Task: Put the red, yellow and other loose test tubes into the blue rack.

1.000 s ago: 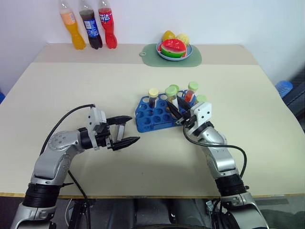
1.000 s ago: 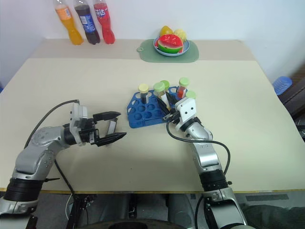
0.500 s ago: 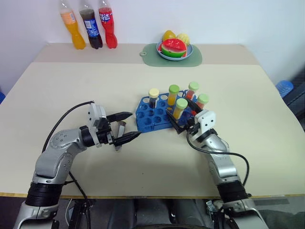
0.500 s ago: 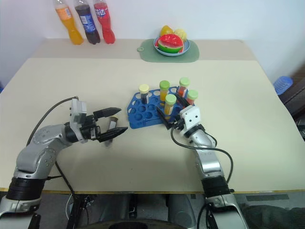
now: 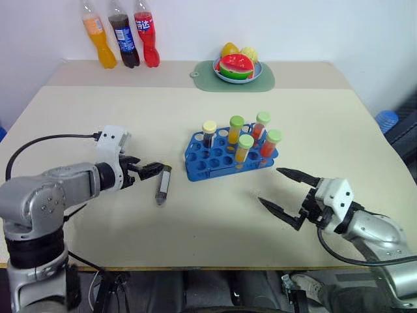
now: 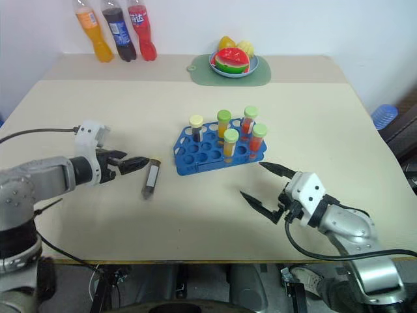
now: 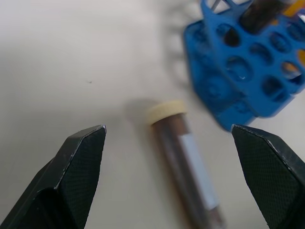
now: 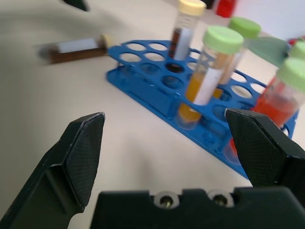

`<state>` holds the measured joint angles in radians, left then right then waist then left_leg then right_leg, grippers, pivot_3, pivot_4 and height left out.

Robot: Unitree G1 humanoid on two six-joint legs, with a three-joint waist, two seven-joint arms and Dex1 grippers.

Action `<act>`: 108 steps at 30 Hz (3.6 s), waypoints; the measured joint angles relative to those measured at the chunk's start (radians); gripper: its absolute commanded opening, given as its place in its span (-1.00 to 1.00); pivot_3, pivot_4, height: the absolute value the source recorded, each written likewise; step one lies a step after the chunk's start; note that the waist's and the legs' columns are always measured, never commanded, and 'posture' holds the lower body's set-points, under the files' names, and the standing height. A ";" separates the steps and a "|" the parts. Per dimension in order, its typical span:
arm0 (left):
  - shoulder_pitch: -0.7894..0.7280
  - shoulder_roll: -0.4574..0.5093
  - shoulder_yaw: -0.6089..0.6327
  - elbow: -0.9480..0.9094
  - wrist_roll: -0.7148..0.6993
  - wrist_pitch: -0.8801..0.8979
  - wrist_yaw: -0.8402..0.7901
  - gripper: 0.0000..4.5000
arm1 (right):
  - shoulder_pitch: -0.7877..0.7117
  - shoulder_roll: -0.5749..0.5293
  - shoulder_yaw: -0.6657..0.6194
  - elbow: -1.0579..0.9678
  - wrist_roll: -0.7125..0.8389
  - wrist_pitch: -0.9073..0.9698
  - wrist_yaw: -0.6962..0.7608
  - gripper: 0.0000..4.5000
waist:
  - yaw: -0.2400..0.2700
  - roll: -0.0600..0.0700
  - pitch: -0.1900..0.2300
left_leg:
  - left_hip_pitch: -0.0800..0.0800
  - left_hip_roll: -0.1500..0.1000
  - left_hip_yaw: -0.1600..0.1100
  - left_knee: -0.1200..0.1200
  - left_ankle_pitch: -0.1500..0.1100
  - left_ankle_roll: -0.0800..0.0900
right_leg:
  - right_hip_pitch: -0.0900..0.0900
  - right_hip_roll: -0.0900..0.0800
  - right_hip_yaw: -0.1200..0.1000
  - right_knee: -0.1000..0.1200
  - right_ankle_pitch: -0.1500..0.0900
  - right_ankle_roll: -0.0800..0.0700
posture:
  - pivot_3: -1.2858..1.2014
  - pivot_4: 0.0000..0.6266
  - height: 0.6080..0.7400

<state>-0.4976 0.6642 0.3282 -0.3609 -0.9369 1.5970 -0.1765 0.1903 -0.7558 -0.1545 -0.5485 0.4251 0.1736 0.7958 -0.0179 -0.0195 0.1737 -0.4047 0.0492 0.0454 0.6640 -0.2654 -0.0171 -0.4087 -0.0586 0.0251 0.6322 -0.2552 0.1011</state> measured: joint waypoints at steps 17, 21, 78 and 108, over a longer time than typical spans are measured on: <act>-0.288 0.034 -0.349 0.548 -0.729 -0.009 0.705 0.93 | -0.089 -0.086 0.006 -0.018 0.067 0.074 0.151 0.98 | 0.020 -0.006 0.003 | -0.002 -0.003 0.000 0.000 0.000 -0.001 | 0.000 -0.004 0.000 -0.001 0.000 0.000 | 0.03 -0.52 1.00; -0.331 0.017 -0.451 0.629 -0.849 -0.059 0.858 0.70 | -0.065 -0.067 0.016 -0.039 0.058 0.077 0.126 1.00 | 0.023 -0.005 0.003 | -0.002 -0.003 0.000 0.000 0.001 -0.002 | -0.001 -0.004 0.000 0.000 0.000 0.000 | 0.03 -0.52 1.00; -0.179 -0.383 -0.471 0.768 0.493 -1.568 -0.926 -0.68 | 0.035 0.142 0.027 -0.047 -0.130 0.047 -0.165 1.00 | 0.030 -0.006 0.003 | -0.004 -0.003 0.001 0.001 0.002 -0.003 | -0.001 -0.003 -0.001 -0.003 0.000 -0.001 | 0.03 -0.52 1.00; -0.011 -0.326 -0.408 0.553 0.582 -1.508 -0.821 0.61 | 0.077 0.174 -0.032 -0.065 -0.126 0.067 -0.221 1.00 | 0.023 -0.006 0.003 | -0.003 -0.001 0.000 0.001 0.001 -0.003 | 0.000 -0.002 -0.001 -0.002 0.000 -0.001 | 0.03 -0.52 1.00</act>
<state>-0.5084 0.3383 -0.0793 0.1918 -0.3551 0.0894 -0.9971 0.2674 -0.5817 -0.1860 -0.6136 0.2991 0.2403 0.5745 0.0052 -0.0251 0.1763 -0.4077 0.0479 0.0454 0.6646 -0.2639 -0.0196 -0.4091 -0.0604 0.0238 0.6304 -0.2553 0.1005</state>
